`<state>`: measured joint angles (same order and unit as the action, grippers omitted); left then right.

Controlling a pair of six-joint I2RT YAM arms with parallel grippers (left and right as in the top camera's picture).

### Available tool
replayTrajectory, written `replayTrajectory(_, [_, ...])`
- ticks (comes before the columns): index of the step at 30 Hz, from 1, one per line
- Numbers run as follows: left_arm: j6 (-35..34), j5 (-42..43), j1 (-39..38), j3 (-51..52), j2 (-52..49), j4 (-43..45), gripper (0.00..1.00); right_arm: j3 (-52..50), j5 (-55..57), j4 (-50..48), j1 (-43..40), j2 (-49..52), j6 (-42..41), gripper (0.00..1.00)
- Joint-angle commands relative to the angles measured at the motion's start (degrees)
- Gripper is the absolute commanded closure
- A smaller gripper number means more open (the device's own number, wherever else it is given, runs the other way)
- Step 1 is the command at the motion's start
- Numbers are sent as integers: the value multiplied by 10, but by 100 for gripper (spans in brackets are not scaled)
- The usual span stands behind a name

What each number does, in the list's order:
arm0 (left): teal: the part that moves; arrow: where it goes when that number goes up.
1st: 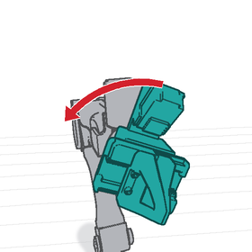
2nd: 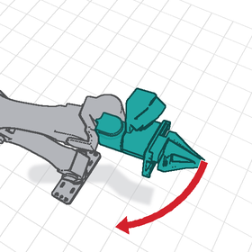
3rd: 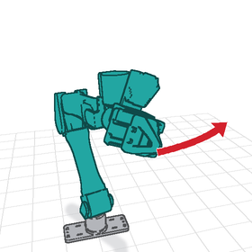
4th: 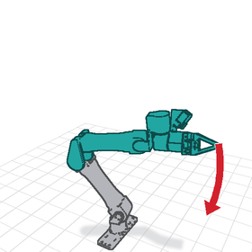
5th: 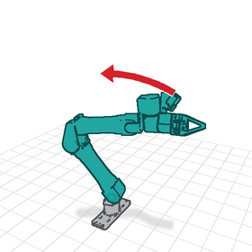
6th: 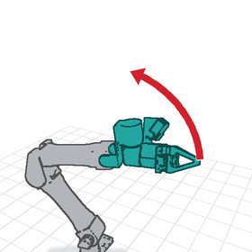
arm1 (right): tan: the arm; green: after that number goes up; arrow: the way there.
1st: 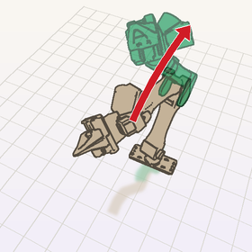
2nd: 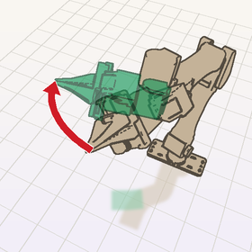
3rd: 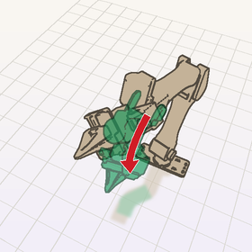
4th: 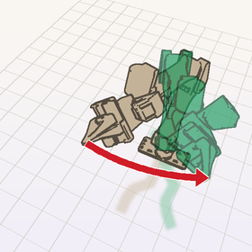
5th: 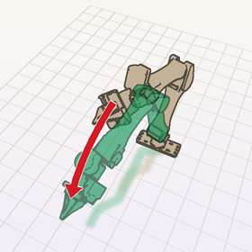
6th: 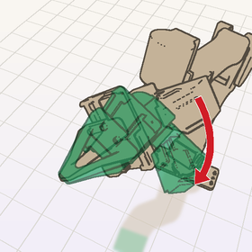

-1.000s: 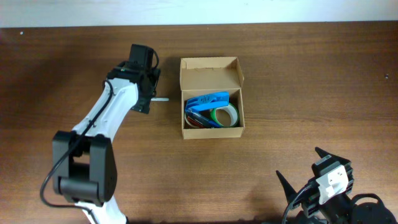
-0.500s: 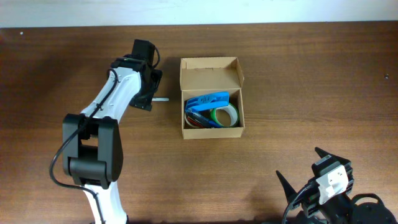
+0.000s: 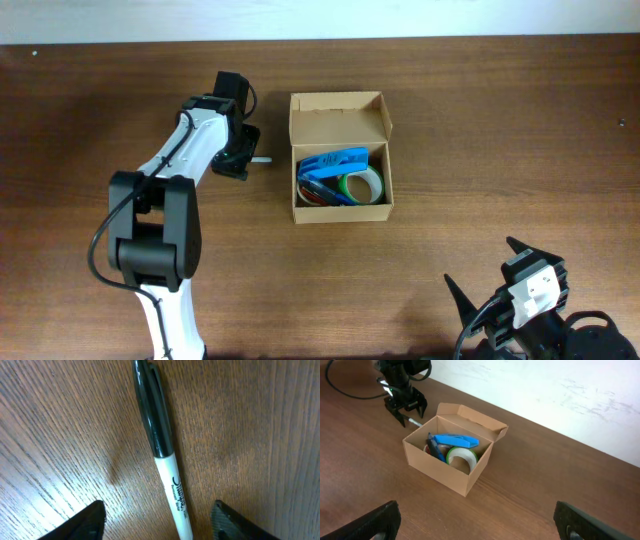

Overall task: Pack container
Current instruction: 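Move the left gripper to the black Sharpie marker and grasp it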

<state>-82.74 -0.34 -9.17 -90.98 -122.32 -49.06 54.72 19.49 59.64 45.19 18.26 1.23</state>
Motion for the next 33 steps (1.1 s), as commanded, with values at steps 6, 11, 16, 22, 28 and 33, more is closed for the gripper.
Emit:
replayTrajectory(6, [-6,9,2,-10,-28,-3,44,-2,7,-2,-3,-2,-9,1])
replayTrajectory(11, [-6,8,2,-10,-28,-3,58,-2,7,-2,-3,-2,-9,1])
replayTrajectory(16, [-6,8,2,-10,-28,-3,62,-2,7,-2,-3,-2,-9,1])
replayTrajectory(22, [-6,15,2,-10,-28,-3,87,-2,7,-2,-3,-2,-9,1])
replayTrajectory(28, [-5,24,2,-10,-28,-3,95,-2,7,-2,-3,-2,-9,1])
replayTrajectory(33, [-5,25,-1,-10,-3,-21,98,-2,7,-2,-3,-2,-9,1])
